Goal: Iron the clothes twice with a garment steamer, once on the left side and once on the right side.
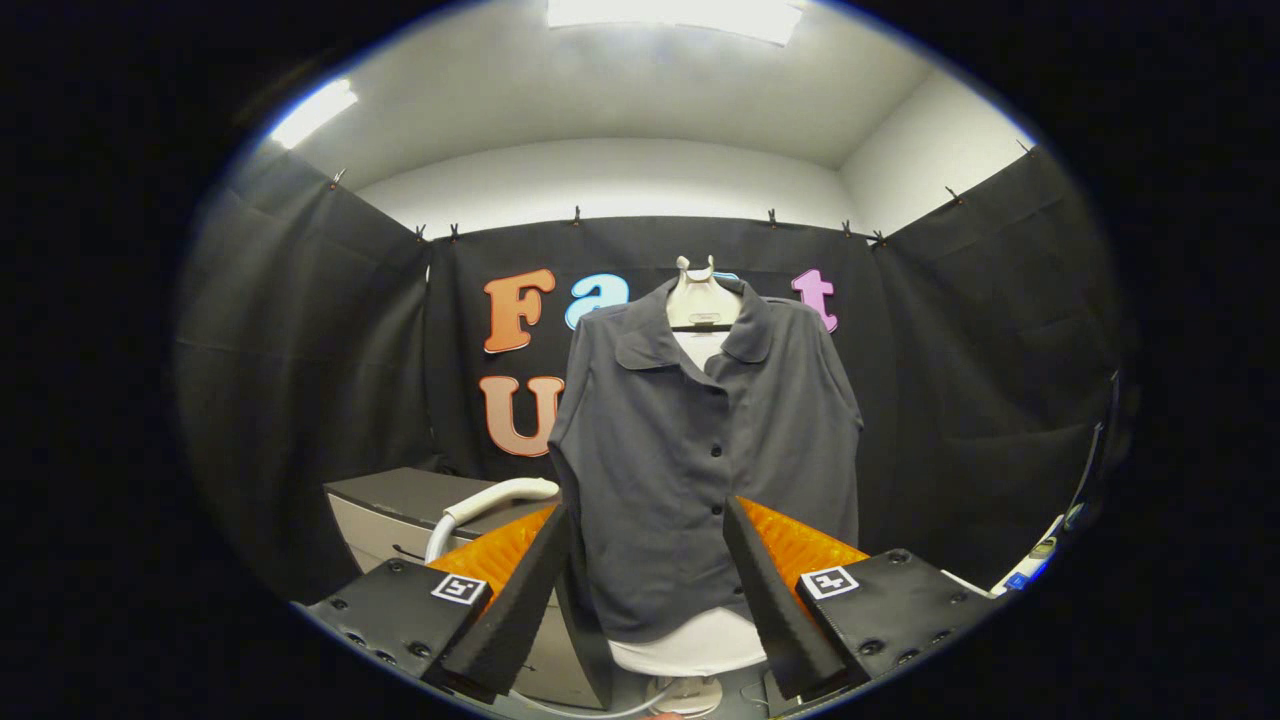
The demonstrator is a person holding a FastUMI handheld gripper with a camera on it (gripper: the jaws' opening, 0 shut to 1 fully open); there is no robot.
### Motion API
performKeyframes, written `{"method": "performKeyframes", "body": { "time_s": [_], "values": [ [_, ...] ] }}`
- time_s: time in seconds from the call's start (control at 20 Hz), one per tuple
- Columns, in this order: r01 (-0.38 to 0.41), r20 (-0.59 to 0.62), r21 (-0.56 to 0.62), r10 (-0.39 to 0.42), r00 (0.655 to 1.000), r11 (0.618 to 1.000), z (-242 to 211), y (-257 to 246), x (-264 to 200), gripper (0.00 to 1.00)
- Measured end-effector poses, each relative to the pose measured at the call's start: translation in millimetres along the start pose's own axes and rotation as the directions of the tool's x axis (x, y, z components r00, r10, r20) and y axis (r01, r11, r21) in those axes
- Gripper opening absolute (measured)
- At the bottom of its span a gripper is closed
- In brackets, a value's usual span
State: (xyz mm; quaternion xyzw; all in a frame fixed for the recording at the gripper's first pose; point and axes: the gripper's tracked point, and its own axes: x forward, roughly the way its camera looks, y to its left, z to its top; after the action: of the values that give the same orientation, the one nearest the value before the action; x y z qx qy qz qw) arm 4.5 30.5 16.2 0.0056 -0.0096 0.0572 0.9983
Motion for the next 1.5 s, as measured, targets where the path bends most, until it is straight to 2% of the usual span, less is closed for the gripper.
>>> {"method": "performKeyframes", "body": {
  "time_s": [0.3, 0.65, 0.9, 1.05, 1.15, 1.35, 1.5],
  "values": [
    [-0.169, -0.029, 0.028, 0.170, 0.985, 0.985, 3.1, 52.0, 34.3, 0.98],
    [-0.238, -0.080, 0.069, 0.243, 0.967, 0.969, -3.1, 150.8, 120.1, 0.98],
    [-0.214, -0.158, 0.119, 0.231, 0.960, 0.970, -24.9, 212.1, 196.6, 0.99],
    [-0.164, -0.242, 0.105, 0.185, 0.952, 0.981, -52.7, 235.6, 237.6, 0.98],
    [-0.110, -0.311, 0.071, 0.127, 0.942, 0.991, -78.0, 245.6, 262.6, 0.99],
    [-0.045, -0.437, 0.058, 0.066, 0.897, 0.997, -130.0, 266.1, 293.6, 0.99],
    [0.005, -0.531, 0.078, 0.037, 0.846, 0.997, -167.1, 272.7, 312.5, 0.99]
  ]
}}
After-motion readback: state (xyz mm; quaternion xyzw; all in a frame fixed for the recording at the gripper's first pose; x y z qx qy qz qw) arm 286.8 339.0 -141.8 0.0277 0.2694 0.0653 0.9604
